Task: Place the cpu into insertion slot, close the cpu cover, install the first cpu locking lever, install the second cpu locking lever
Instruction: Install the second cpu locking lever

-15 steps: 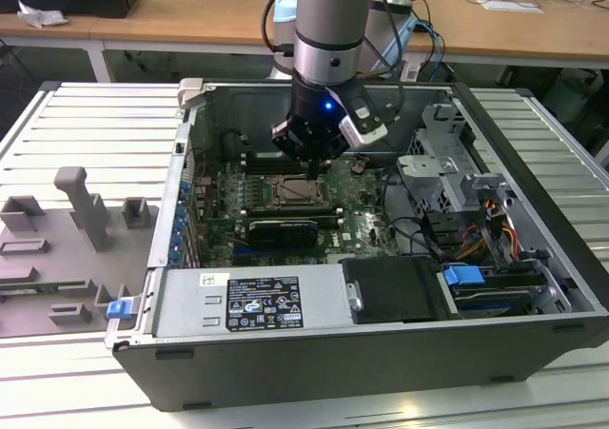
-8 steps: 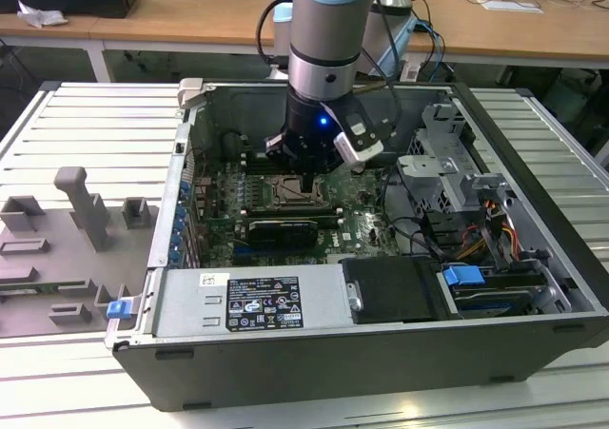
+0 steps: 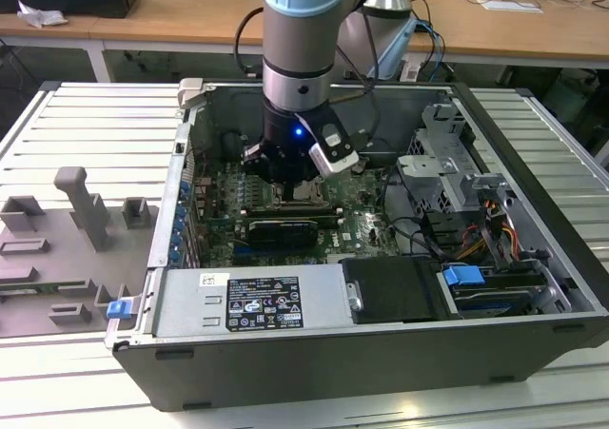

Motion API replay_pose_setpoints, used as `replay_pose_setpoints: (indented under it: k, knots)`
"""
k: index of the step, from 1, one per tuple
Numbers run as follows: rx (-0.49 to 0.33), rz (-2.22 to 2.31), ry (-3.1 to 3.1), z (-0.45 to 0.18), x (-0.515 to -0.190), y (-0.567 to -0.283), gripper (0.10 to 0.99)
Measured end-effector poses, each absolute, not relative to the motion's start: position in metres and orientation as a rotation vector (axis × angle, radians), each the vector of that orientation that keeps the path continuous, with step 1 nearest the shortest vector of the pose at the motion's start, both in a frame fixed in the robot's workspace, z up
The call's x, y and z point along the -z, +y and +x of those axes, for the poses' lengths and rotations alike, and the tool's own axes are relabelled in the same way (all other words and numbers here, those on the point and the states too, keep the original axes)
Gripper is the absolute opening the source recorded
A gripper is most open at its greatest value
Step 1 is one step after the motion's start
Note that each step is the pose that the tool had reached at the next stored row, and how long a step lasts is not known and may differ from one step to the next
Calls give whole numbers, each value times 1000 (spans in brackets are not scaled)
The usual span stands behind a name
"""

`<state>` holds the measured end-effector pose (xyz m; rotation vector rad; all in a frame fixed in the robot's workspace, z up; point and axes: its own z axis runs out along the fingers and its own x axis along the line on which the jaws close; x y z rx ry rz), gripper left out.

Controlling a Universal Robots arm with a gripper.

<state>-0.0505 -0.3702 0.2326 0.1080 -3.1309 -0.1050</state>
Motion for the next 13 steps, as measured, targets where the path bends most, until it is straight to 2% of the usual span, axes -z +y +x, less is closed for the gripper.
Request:
replay_pose_setpoints:
  k: [13]
  knots:
    - [233, 146, -3125, -58, -226, -385, 106]
